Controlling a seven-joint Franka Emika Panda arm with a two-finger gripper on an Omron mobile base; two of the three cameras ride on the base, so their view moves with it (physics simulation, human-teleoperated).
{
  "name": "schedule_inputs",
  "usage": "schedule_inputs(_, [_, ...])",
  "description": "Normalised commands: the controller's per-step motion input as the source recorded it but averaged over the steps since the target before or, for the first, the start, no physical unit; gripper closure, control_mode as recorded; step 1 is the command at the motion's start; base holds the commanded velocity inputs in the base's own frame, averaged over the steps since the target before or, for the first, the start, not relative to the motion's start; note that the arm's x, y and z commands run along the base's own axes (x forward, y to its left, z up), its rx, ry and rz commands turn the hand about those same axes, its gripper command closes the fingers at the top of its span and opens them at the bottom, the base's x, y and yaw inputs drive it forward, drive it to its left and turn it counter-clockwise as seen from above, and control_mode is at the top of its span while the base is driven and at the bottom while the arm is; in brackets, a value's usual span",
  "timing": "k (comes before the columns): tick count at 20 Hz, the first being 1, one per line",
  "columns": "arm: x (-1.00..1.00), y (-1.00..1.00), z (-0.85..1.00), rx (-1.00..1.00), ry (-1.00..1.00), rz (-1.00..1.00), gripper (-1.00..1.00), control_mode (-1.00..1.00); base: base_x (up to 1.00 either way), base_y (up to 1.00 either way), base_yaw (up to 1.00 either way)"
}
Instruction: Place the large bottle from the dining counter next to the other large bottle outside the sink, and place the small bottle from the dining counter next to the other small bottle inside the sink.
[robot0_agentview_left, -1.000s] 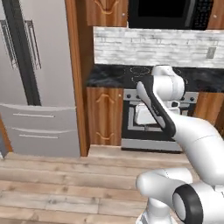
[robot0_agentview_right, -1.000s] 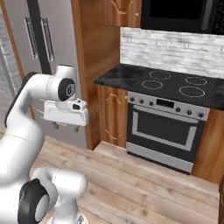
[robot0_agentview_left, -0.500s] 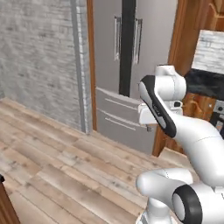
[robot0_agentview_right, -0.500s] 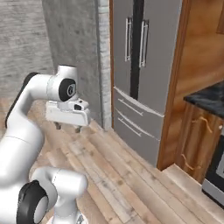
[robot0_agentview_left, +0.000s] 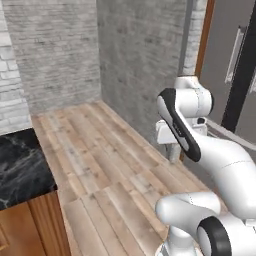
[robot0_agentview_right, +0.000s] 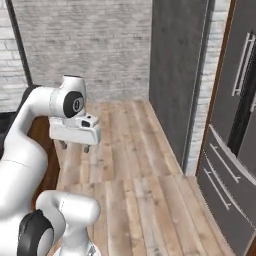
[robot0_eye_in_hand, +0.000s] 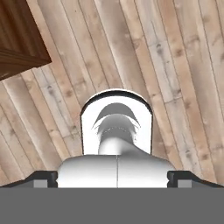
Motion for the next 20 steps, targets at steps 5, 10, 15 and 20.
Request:
schedule_inputs(5, [0.0,0.0,0.0,0.0,0.0,0.0,-1.0,1.0,1.0,-0.58,0.47])
schedule_inputs(10, [0.0,0.0,0.0,0.0,0.0,0.0,-1.0,1.0,1.0,-0.35,0.32])
schedule_inputs(15, [0.0,0.0,0.0,0.0,0.0,0.0,-1.0,1.0,1.0,-0.2,0.25])
schedule_inputs(20, [0.0,0.0,0.0,0.0,0.0,0.0,-1.0,1.0,1.0,-0.14,0.28])
